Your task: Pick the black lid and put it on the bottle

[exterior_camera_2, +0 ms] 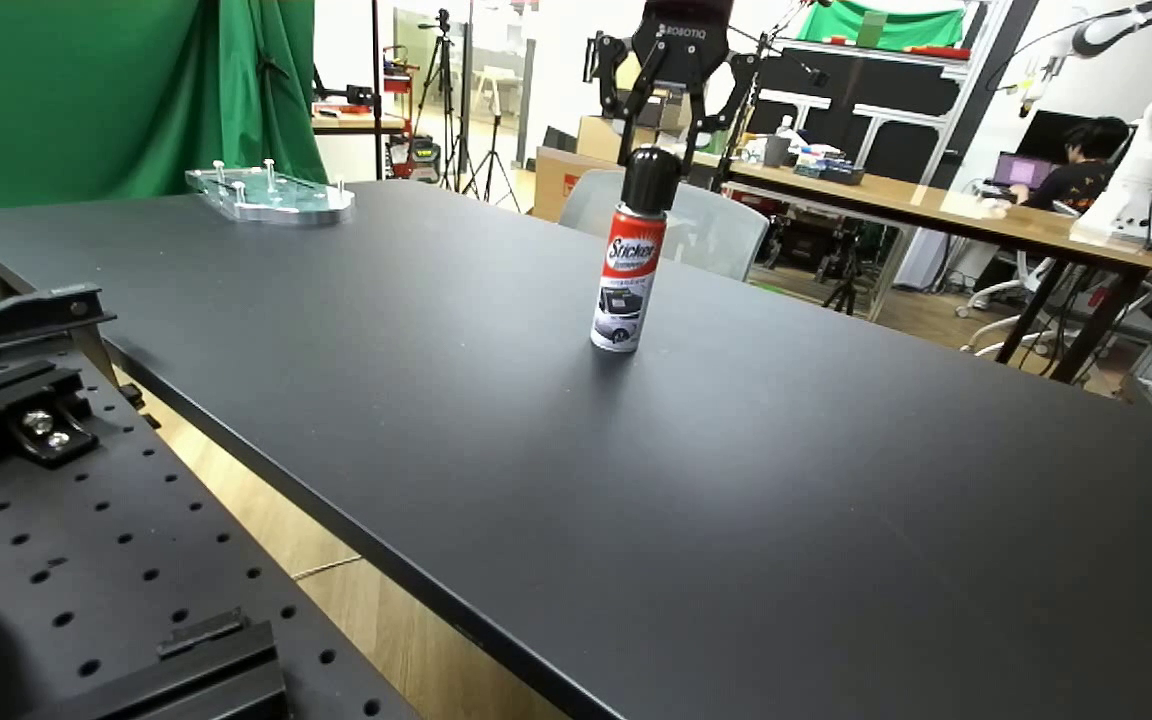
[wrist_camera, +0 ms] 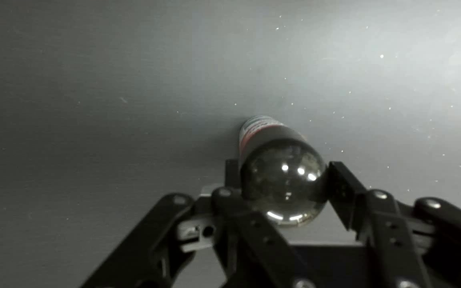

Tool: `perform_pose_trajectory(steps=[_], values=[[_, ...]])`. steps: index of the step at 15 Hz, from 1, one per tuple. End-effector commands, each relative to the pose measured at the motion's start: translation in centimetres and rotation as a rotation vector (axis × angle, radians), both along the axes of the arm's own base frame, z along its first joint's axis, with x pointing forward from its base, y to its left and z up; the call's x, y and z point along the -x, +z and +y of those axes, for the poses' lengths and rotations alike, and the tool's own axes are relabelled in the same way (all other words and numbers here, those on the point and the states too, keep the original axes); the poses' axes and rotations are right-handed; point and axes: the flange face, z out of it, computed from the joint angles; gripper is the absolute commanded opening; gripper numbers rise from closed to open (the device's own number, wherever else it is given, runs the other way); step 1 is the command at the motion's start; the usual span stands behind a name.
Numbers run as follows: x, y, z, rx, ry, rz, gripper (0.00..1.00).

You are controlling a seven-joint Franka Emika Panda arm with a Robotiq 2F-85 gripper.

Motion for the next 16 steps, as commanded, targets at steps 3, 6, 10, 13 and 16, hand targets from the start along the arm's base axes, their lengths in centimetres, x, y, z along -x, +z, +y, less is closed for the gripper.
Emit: perform_pose_trajectory(steps=[3, 6, 10, 13, 16], values=[[0.9, 0.2, 0.2, 0.003, 0.006, -0.076, 0.32], [1.3, 0.1, 0.1, -0.007, 0.003, -0.086, 0.32], [1.8, 0.2, 0.0, -0.015, -0.008, -0.080, 0.32], [2.2, 0.4, -0.2, -0.013, -0.019, -0.076, 0.32], [2.5, 0.4, -0.6, -0.007, -0.029, -0.083, 0.32]])
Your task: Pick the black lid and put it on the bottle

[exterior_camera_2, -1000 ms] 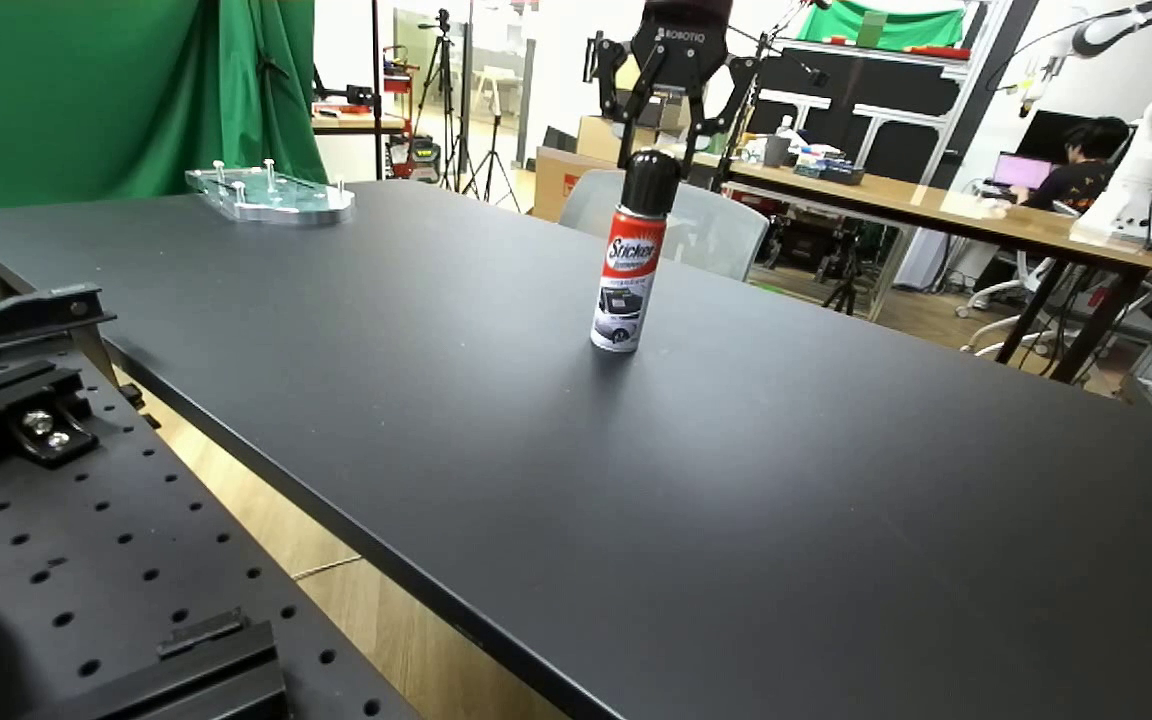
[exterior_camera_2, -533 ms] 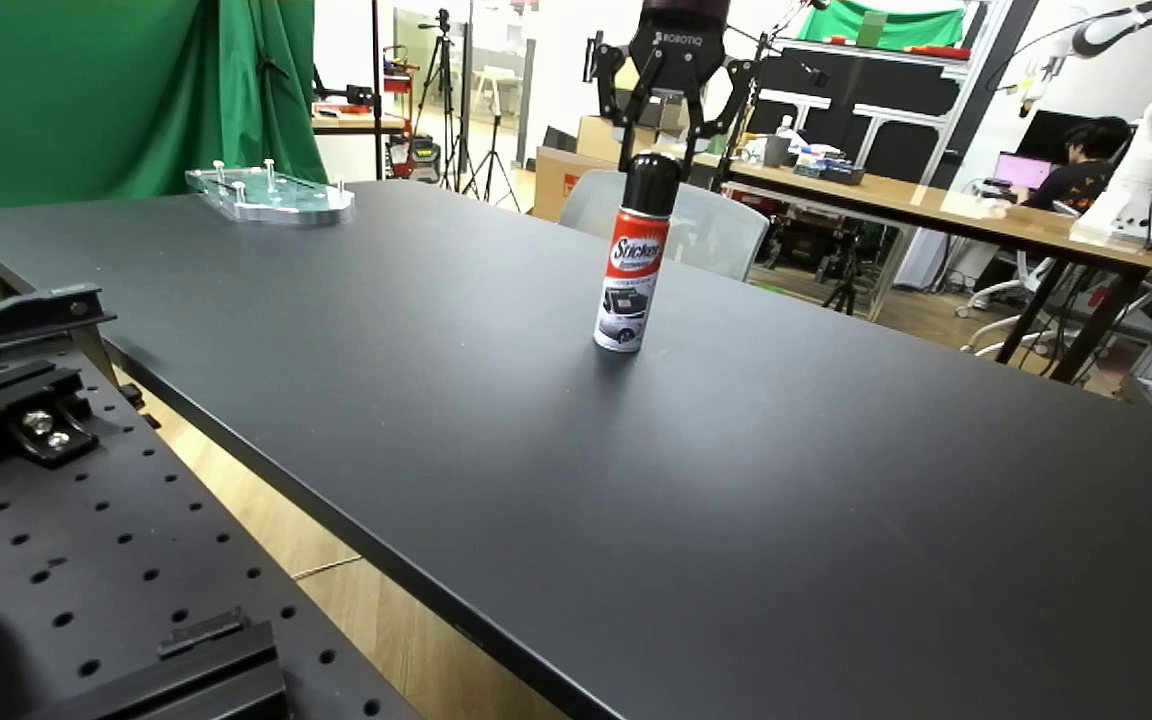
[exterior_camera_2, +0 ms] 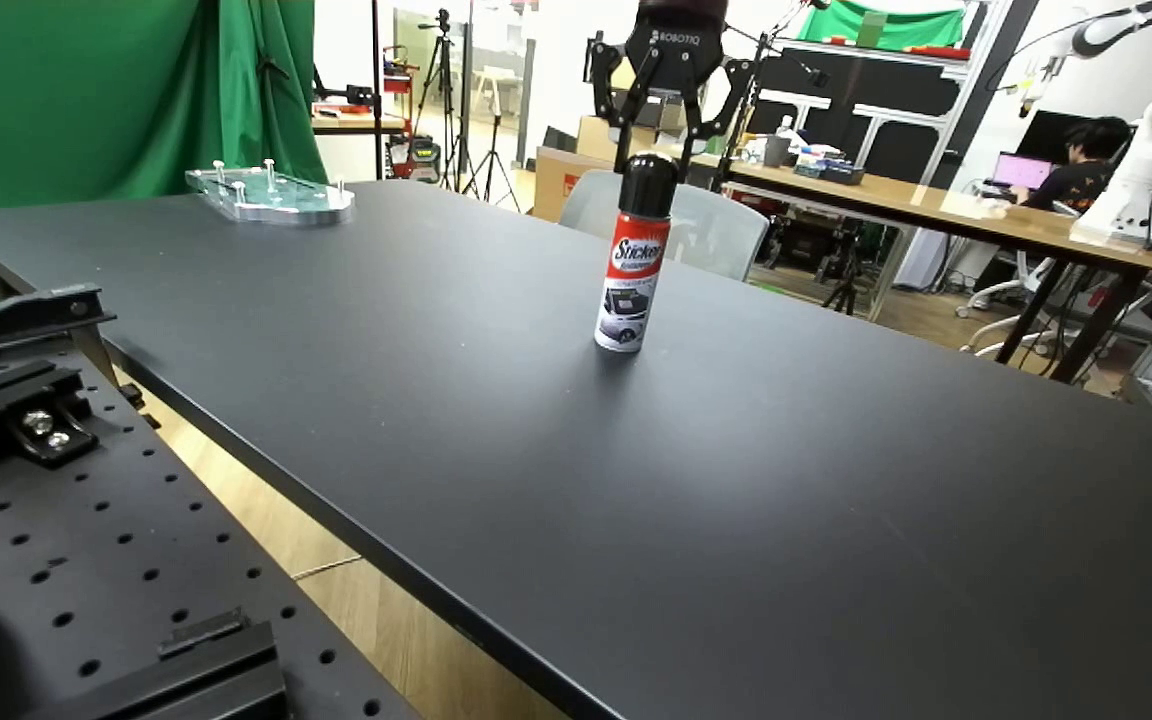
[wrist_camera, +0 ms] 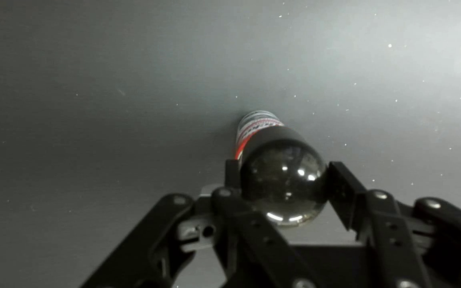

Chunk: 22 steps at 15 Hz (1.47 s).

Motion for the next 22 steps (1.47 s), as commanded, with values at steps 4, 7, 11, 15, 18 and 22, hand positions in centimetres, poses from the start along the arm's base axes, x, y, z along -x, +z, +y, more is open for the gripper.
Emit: perform_pose_trajectory(steps=[4, 7, 11, 15, 18, 22], values=[[1.16, 0.49, -0.95, 0.000, -0.032, -0.020, 0.32], [1.06, 0.31, -0.96, -0.006, -0.030, -0.029, 0.32], [0.81, 0.33, -0.83, -0.009, -0.026, -0.047, 0.32], [0.80, 0.19, -0.80, -0.012, -0.025, -0.053, 0.32], [0.94, 0.18, -0.73, -0.024, -0.027, -0.042, 0.32], [1.07, 0.23, -0.68, -0.048, -0.043, -0.035, 0.32]])
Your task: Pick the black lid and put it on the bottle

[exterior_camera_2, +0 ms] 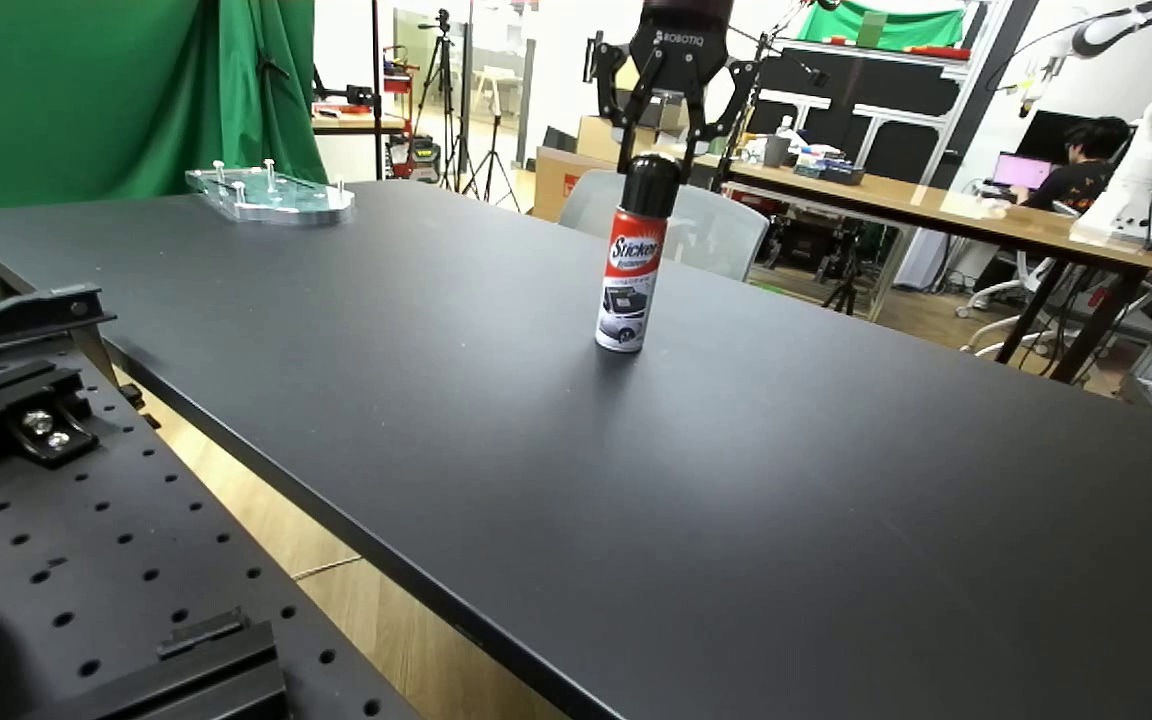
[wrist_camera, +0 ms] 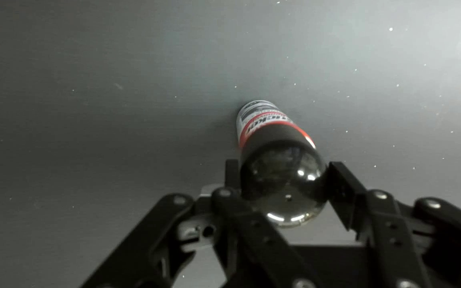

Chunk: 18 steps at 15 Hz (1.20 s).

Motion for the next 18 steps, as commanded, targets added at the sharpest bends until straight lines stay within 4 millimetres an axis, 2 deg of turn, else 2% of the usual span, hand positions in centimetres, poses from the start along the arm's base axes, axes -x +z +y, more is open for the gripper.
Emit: perform_pose_trajectory(steps=[1, 9, 18], values=[[0.82, 0.16, -0.14, -0.021, -0.014, 0.006, 0.32], [0.78, 0.34, -0.55, -0.021, -0.030, -0.004, 0.32], [0.67, 0.55, -0.08, -0.026, -0.020, -0.012, 0.32]])
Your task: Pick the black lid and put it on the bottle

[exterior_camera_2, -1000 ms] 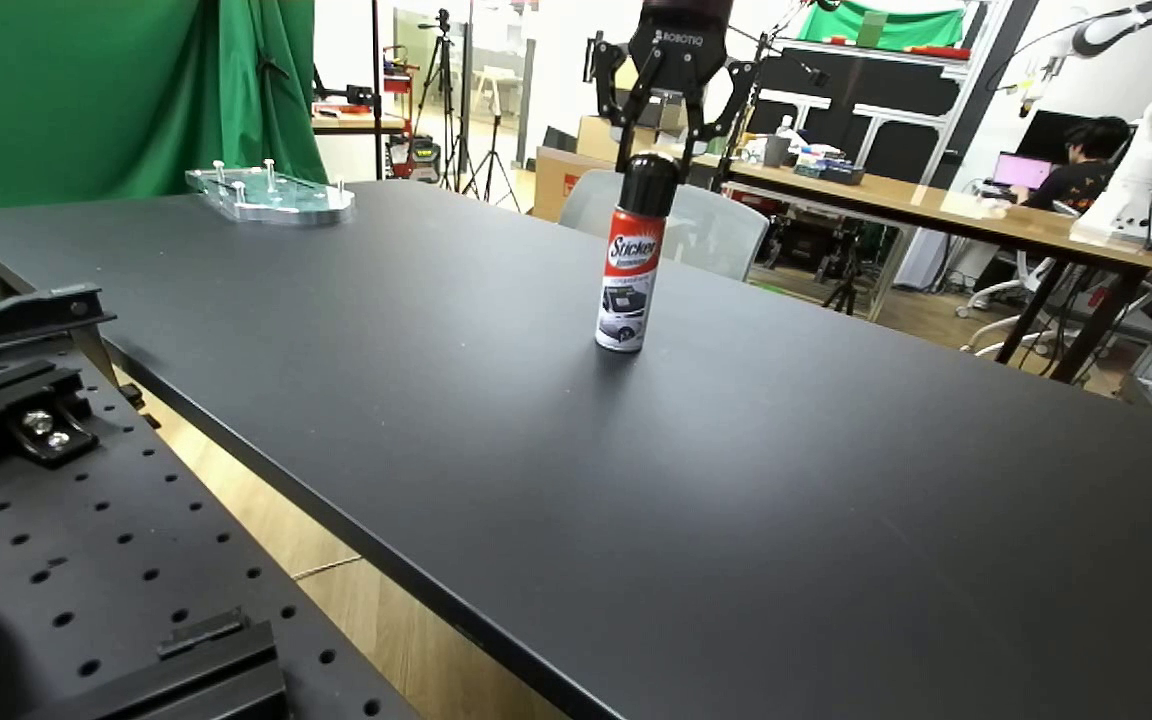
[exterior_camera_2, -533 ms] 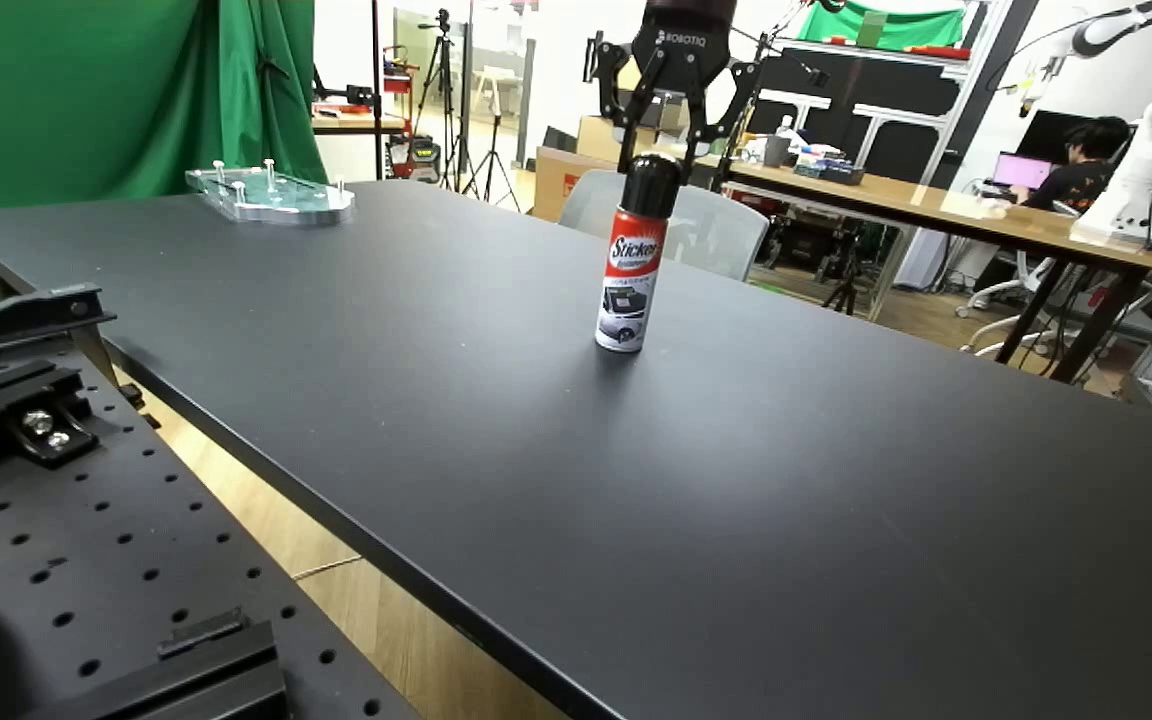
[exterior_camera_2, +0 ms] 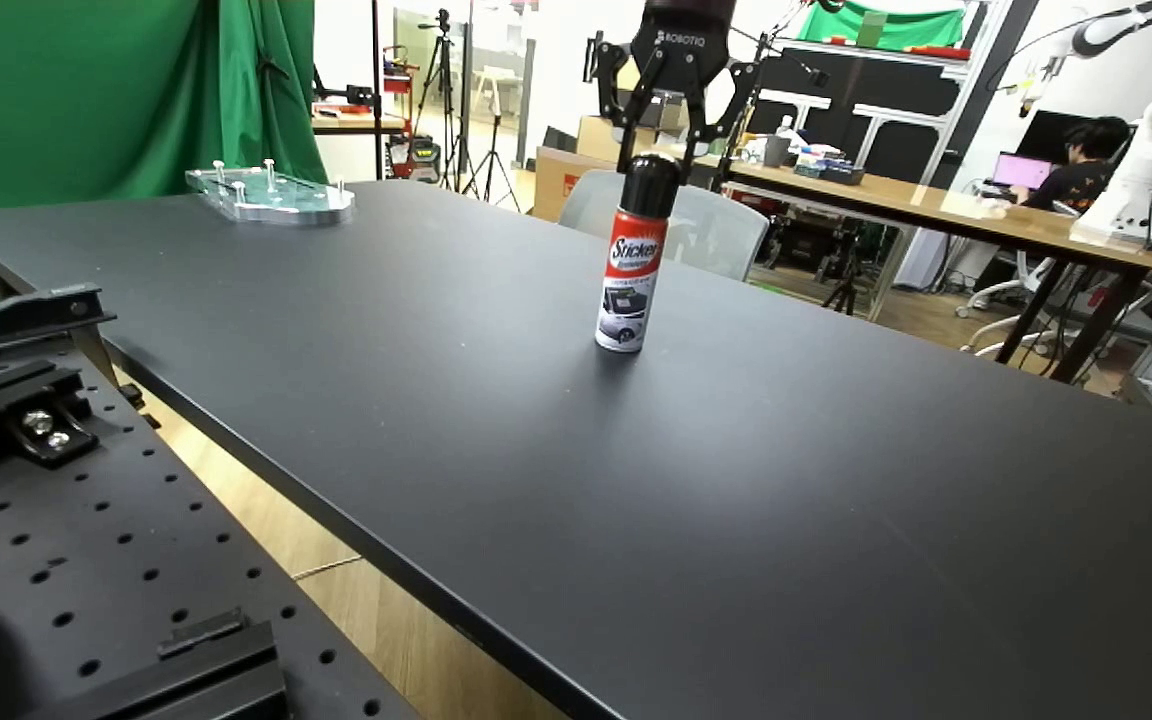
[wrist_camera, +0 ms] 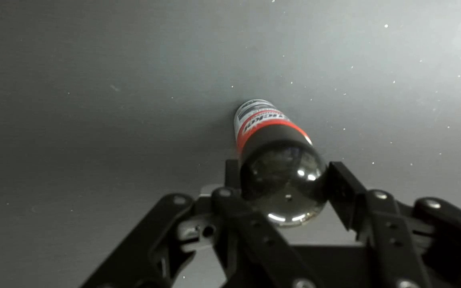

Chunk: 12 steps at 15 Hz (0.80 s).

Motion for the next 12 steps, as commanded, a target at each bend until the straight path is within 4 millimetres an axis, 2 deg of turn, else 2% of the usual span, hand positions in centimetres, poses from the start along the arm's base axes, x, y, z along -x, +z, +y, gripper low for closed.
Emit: perform_pose_trajectory(steps=[1, 5, 6, 7, 8, 11, 12], values=[[0.65, 0.59, 0.24, -0.011, -0.002, -0.012, 0.32], [0.68, 0.46, 0.29, -0.016, 0.000, -0.005, 0.32], [0.69, 0.45, 0.29, -0.016, 0.000, -0.003, 0.39], [0.70, 0.44, 0.26, -0.019, 0.002, 0.000, 0.82], [0.71, 0.45, 0.23, -0.023, 0.001, 0.002, 0.82], [0.79, 0.47, 0.17, -0.025, -0.004, 0.004, 1.00], [0.77, 0.60, 0.15, -0.019, -0.003, 0.002, 1.00]])
